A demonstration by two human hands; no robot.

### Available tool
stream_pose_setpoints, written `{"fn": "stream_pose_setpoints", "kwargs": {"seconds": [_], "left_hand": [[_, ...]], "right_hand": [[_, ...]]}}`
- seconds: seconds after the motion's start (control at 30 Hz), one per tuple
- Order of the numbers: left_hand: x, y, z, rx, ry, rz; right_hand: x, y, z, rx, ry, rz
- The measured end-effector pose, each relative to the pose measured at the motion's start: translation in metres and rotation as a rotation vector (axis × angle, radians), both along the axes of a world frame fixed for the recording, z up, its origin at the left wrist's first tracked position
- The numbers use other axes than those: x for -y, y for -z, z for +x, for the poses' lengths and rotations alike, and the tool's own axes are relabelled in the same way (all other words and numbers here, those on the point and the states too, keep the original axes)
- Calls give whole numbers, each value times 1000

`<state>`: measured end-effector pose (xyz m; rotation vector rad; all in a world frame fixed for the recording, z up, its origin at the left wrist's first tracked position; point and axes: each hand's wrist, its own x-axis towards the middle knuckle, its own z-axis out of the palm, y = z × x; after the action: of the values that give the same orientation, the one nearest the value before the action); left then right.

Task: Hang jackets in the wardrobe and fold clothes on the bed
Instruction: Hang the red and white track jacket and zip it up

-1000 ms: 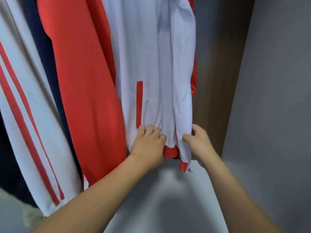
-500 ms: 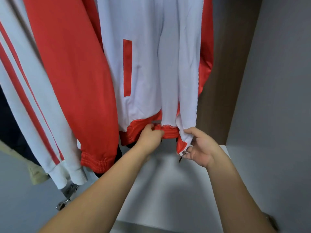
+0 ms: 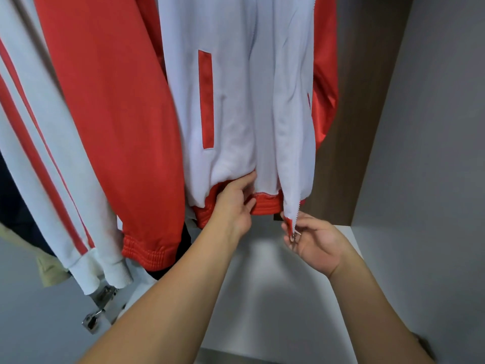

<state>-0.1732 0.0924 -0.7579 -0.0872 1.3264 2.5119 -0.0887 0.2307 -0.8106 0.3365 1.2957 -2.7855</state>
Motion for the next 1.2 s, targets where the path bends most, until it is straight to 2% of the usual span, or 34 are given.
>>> {"fn": "stream_pose_setpoints", "kwargs": {"seconds": [0.13,0.3,0.4,0.57,0.67,0.8,0.9,1.07,1.13,1.2], "left_hand": [[5,8,-4,-42,17,-112],[3,2,-2,-108,-11,-305],[0,-5,-1,-158,-74,-230],[1,-10,3,-191,-63,-228],[1,-5,4,-228,-151,-135],[3,13,9,-232,-230,-84],[4,22,16,-224,-156,-21],[10,16,29,-54,79,135],[11,11,31,-45,125,103],[14,9,30,-64,160,-23]], "right_hand": [[1,8,-6,-18,45,40],[6,12,-7,-17,-86,184],[8,13,-7,-23,-134,215],[7,16,-7,-36,-138,198],[5,17,-7,-58,-118,244],[0,19,-8,-73,-66,184],[1,20,-9,-92,-29,129],[10,15,-8,-133,-13,106],[12,11,-7,-145,-5,92],[14,8,-7,-149,-5,69]]}}
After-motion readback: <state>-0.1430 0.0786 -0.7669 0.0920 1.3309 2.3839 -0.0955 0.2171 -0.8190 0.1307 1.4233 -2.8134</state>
